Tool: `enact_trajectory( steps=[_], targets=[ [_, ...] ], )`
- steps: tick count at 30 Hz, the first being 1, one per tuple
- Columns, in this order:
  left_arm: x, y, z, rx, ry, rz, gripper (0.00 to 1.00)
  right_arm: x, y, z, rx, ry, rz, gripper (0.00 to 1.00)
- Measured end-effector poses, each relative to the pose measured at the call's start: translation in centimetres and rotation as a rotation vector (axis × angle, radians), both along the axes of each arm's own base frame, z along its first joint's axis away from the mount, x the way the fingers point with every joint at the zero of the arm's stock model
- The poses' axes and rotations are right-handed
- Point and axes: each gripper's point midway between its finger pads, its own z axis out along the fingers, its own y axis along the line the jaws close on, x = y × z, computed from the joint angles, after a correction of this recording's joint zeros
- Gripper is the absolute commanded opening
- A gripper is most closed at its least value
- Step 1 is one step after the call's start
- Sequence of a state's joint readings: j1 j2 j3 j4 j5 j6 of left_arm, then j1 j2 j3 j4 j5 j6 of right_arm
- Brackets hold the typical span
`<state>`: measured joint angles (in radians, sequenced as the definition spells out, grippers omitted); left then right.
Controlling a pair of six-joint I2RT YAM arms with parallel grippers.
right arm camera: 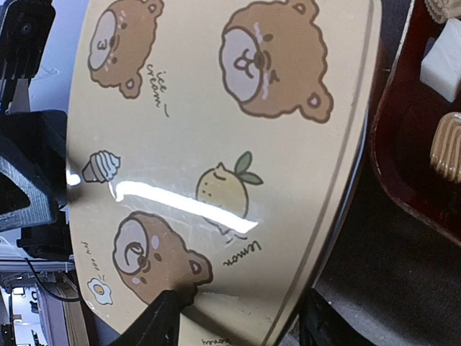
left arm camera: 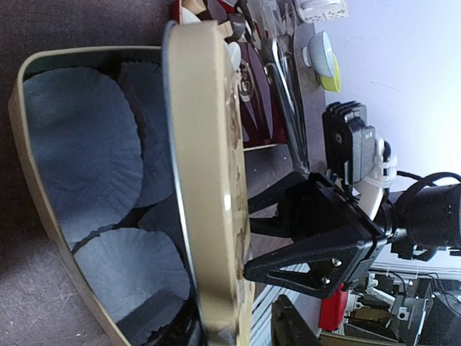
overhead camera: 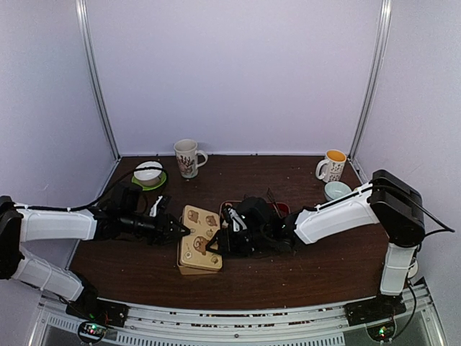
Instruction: Pack the chocolate
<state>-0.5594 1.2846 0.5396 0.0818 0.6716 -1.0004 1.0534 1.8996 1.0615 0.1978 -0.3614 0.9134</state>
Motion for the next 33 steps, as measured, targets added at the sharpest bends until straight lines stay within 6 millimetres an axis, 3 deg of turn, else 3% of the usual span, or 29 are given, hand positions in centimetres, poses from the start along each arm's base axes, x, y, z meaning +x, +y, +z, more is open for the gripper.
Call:
enact_trajectory(
  steps=[8,17,26,33],
  targets=[
    [-0.3,-1.0,1.0,-0.040,-0.011,-0.029,0.12,0.0,0.0,0.5,0.008,-0.011,0.003,0.58],
    [-0.6,-2.0,2.3,-0.081,-0.033,-0.068,0.00,0.1,-0.3,1.9,0.009,-0.049,0.009,0.61],
    [-1.3,-4.6,2.7,-0.142,-0.018,-0.123,0.00,0.6,-1.6,4.2,-0.020,-0.129,-0.006,0.63],
    [-1.3,-7.3,4.3,-0.187,-0.034,-0.166,0.00,1.4,-4.1,5.6,-0.087,-0.200,-0.045,0.64]
  ],
)
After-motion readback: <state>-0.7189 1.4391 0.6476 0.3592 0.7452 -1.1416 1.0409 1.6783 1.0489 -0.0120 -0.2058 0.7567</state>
